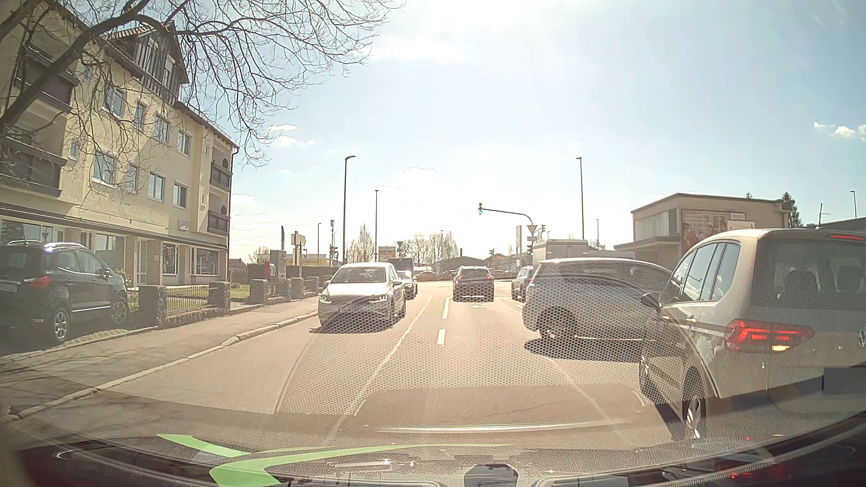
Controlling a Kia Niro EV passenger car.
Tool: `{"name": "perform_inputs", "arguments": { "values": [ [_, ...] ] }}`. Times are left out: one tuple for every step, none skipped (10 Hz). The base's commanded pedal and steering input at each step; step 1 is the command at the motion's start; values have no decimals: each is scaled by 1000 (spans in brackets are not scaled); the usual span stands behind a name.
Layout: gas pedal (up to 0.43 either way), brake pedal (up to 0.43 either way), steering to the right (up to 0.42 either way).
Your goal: Follow the waypoints while adhering to traffic rules and regulations
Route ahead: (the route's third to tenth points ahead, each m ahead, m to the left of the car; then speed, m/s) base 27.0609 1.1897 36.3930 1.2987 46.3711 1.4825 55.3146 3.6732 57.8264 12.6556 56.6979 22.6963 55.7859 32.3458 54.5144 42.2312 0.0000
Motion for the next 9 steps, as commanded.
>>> {"name": "perform_inputs", "arguments": {
  "values": [
    [0,311,3],
    [0,317,3],
    [0,317,3],
    [0,317,3],
    [0,317,3],
    [0,317,2],
    [0,311,3],
    [0,311,3],
    [0,317,3]
  ]
}}
